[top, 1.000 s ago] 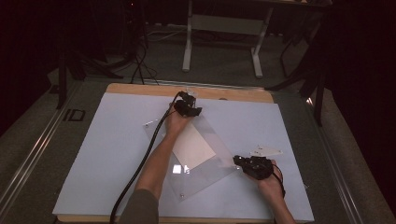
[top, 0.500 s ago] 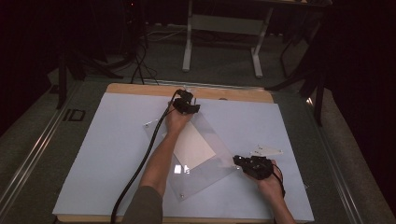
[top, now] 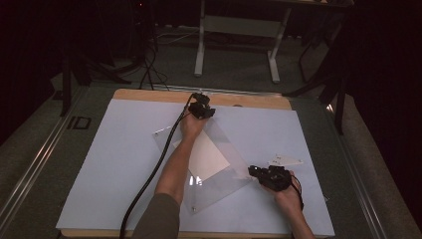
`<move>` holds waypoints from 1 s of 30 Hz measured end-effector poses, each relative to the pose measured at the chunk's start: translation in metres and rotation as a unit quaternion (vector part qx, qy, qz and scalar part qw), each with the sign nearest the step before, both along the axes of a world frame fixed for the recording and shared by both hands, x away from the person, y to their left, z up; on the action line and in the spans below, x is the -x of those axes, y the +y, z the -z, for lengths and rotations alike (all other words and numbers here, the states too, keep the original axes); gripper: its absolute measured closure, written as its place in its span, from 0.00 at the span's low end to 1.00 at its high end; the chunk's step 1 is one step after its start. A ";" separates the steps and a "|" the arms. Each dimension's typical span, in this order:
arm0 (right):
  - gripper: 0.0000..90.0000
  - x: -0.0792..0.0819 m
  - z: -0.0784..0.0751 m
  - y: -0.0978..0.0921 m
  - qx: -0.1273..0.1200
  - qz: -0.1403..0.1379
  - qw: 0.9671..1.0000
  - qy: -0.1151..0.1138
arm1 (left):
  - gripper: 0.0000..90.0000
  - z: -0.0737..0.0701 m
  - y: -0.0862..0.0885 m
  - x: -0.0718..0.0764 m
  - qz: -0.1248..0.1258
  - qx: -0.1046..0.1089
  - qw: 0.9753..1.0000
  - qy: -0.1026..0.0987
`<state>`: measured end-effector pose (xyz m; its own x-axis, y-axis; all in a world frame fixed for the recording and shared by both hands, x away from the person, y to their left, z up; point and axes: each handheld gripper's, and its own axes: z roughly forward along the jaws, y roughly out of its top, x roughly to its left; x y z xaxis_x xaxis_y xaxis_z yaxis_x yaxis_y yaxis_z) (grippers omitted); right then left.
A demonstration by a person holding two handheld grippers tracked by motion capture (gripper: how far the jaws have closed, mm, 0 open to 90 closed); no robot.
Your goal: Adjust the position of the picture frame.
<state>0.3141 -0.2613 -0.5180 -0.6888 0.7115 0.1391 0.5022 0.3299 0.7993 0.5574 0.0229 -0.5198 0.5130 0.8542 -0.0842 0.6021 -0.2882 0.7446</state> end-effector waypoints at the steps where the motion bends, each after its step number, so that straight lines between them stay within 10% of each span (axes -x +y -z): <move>1: 0.92 0.000 0.000 0.000 -0.002 -0.001 1.000 0.002 | 0.91 -0.002 0.002 -0.001 -0.010 0.006 1.000 0.010; 17: 0.88 0.001 -0.008 -0.005 -0.066 -0.003 0.997 0.030 | 0.94 -0.019 0.008 0.013 0.006 -0.033 0.999 -0.007; 30: 0.84 -0.006 -0.016 -0.028 -0.121 0.026 0.991 0.045 | 0.95 -0.029 0.037 0.034 0.016 -0.019 1.000 0.016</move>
